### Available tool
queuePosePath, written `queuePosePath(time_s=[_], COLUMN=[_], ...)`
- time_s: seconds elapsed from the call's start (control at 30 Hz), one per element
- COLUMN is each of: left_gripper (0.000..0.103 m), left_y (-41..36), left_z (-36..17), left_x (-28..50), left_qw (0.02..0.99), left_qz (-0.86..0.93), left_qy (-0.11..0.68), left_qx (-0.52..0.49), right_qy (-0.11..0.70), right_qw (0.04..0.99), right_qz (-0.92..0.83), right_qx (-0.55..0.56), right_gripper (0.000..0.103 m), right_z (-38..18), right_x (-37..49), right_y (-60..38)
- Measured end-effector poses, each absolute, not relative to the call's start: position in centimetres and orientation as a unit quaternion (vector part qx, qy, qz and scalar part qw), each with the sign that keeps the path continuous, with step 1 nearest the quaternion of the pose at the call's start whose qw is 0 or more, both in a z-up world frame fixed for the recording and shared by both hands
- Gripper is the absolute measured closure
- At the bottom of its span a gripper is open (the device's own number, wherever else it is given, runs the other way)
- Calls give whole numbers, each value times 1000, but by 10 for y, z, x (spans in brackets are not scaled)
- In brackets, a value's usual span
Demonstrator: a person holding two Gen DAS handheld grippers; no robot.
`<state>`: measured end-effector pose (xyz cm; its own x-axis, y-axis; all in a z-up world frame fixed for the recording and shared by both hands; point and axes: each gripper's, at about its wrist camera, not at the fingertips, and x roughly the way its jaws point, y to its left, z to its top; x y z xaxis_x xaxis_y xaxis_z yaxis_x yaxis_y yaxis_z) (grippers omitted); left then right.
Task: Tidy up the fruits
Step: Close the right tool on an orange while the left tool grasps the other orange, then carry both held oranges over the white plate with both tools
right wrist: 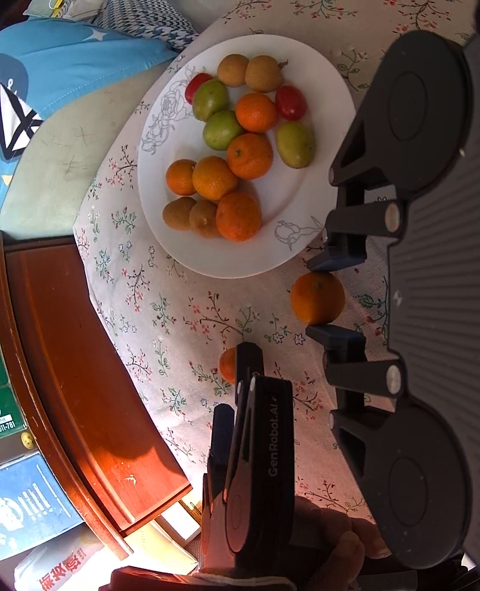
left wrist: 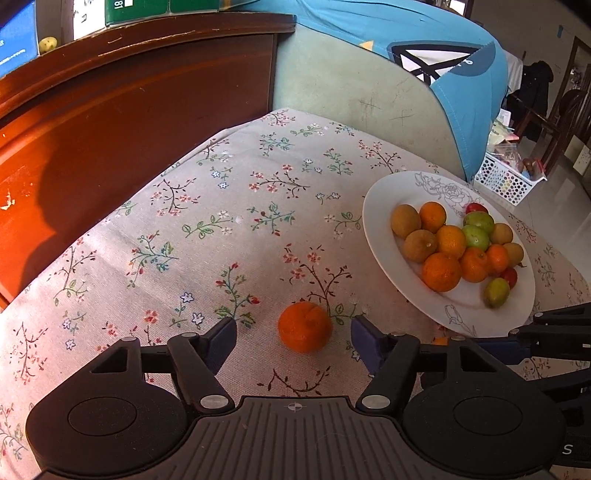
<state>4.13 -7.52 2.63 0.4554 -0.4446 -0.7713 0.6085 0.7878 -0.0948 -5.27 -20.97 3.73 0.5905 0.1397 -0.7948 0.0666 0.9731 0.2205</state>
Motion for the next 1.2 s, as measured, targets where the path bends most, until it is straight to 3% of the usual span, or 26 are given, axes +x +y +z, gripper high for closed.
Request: queuePosePath(time_s=[0.33,0.67,1.2], left_gripper=[72,73,73], left_y=[-82,-76,-104], left_z=[19,35,71], left_x=[42,45,52], left_qw=[846,856,862], left_qz=[-324,-315,-350], left_qy=[410,406,365], left_qx=[105,64,14], right_qy=[448,440,356], right_qw=[884,885,914], right_qz=[15,15,-54], right_qx=[131,148,185], right_gripper=[72,72,72], right_z=[39,43,89], right_x=[-53,-53,-53], right_y=[-214,-218,-279])
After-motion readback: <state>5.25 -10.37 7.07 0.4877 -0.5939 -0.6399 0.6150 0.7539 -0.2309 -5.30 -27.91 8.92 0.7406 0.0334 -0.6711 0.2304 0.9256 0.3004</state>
